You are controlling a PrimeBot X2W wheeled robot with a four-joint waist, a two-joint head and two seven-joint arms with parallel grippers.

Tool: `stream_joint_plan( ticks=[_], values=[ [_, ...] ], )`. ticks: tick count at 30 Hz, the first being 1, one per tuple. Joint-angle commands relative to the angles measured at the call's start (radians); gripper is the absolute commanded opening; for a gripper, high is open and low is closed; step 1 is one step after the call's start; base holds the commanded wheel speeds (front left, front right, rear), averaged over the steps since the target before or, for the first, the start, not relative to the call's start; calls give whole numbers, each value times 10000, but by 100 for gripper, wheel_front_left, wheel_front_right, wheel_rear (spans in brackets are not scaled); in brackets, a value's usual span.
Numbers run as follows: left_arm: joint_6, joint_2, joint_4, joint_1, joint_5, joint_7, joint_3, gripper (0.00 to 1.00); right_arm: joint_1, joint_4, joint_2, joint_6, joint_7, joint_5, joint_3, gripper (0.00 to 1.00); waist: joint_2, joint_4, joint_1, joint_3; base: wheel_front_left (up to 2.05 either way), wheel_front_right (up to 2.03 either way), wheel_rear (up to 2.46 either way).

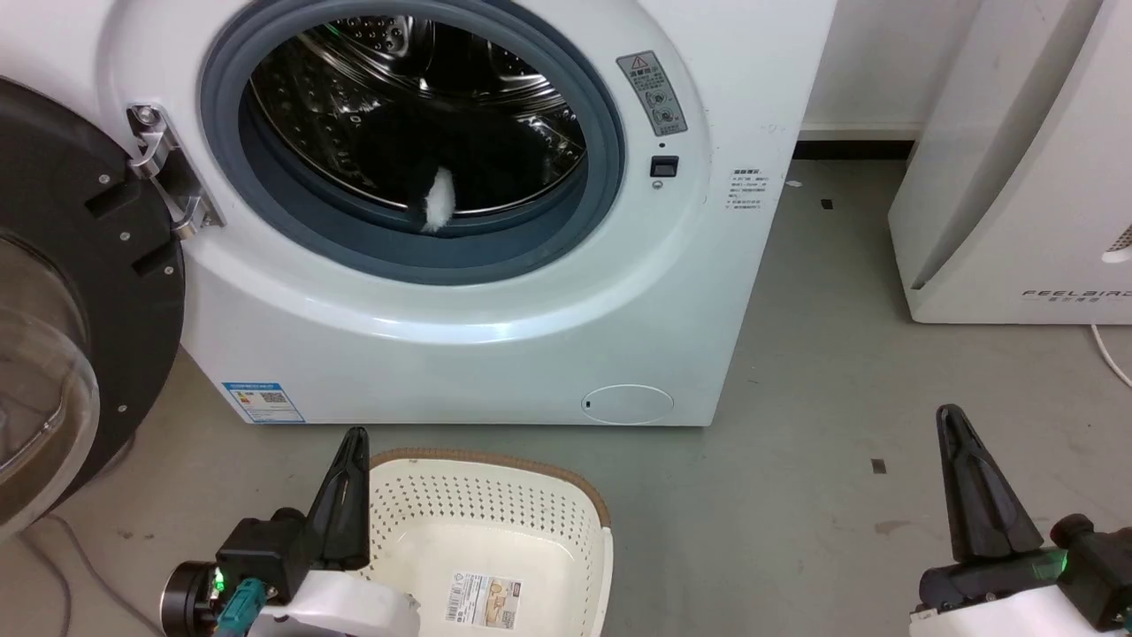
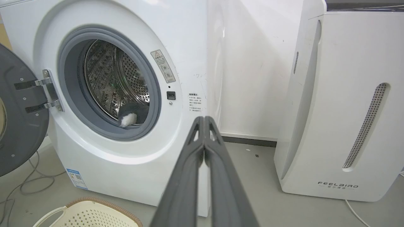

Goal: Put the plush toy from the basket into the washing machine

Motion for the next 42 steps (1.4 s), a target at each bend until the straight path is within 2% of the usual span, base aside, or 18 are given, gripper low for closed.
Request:
stream_joint_plan(
  ticks=[1, 42],
  values=[
    [-32, -39, -52, 16, 133, 67, 54, 0, -53, 63, 0, -1, 74, -60, 21, 0, -1, -4, 1, -12, 0, 0, 0],
    [-159, -278, -366, 76, 787, 883, 444, 0, -250, 407, -1, -4, 894, -288, 239, 0, -1, -79, 1, -279, 0, 0, 0]
  ],
)
